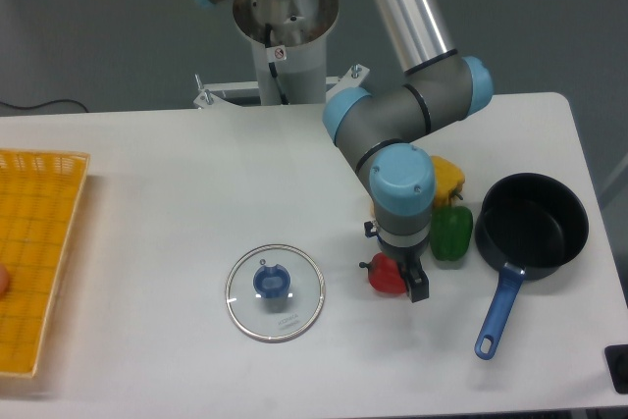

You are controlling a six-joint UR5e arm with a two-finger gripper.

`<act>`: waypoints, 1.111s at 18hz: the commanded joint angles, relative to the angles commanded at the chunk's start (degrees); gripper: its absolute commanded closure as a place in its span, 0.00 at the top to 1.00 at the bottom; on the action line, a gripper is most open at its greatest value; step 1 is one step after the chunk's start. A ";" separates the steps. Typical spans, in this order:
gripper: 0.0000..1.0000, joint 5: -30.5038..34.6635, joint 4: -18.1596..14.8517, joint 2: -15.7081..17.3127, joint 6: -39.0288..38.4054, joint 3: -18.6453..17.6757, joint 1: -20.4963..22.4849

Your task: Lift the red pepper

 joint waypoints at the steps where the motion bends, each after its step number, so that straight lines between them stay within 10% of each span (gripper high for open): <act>1: 1.00 0.00 0.00 0.00 0.17 -0.17 -0.09; 15: 1.00 1.49 0.09 -1.41 2.02 -1.58 -1.49; 20: 0.82 1.58 2.28 -2.29 1.41 -2.29 -2.46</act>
